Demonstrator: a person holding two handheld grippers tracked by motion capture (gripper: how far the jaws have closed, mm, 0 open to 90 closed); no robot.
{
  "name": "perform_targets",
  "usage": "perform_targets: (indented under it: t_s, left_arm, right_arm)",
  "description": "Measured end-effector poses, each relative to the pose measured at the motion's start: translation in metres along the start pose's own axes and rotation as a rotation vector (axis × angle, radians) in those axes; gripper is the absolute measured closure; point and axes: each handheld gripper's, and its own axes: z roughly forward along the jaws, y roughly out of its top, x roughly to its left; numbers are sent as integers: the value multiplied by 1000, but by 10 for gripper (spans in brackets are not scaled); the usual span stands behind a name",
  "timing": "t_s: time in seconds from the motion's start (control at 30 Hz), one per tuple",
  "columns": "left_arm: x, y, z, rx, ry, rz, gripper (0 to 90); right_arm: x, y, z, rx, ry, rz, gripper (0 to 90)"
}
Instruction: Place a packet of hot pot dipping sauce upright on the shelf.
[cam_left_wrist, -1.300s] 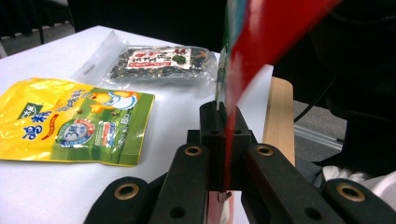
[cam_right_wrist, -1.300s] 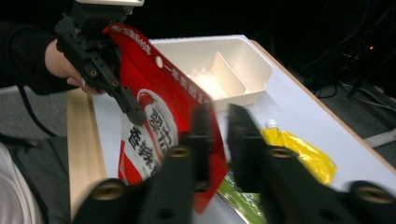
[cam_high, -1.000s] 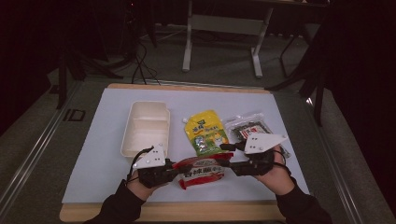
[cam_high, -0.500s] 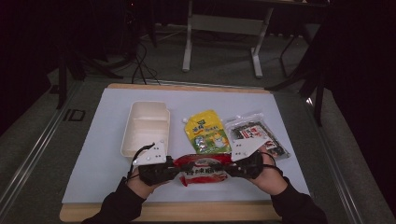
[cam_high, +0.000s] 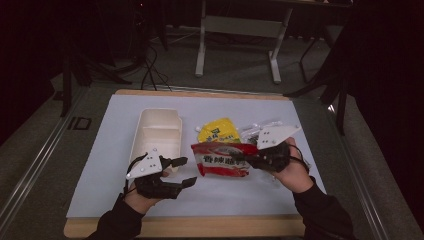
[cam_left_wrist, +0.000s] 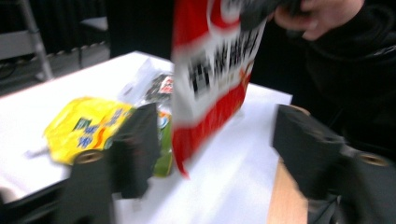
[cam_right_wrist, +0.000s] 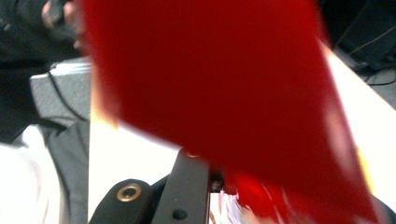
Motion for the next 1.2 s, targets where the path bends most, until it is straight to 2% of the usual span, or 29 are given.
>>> perform_targets:
  t_s: [0.1, 0.23, 0.3, 0.33, 0.43, 0.6, 0.7, 0.8, 0.97, 1.2]
  left_arm:
    - [-3, -7, 2, 13, -4, -12, 144]
    - [-8, -18, 4, -2, -17, -20, 86]
    - [-8, -18, 4, -2, -17, -20, 84]
    - [-14, -29, 7, 27, -19, -33, 64]
    - [-16, -40, 8, 16, -23, -58, 50]
    - [-18, -53, 8, 14, 29, -5, 45]
    - [-19, -57, 8, -3, 41, 28, 46]
    - [-19, -59, 9, -21, 34, 34, 46]
    - [-19, -65, 15, -17, 20, 30, 46]
    - [-21, -68, 18, -6, 3, 47, 46]
  right_arm:
    - [-10, 7, 1, -6, -20, 20, 900]
    - [-23, 14, 9, 2, -42, 44, 900]
    - [-25, 15, 12, 4, -44, 48, 900]
    - [-33, 19, 19, 11, -53, 56, 900]
    - [-42, 24, 29, 12, -53, 71, 900]
    - [-55, 31, 46, 11, -52, 97, 900]
    - [-62, 36, 58, 12, -53, 103, 900]
    - [-68, 42, 70, 22, -55, 104, 900]
    - [-77, 53, 88, 22, -45, 111, 900]
    - [-94, 65, 112, -16, -46, 135, 900]
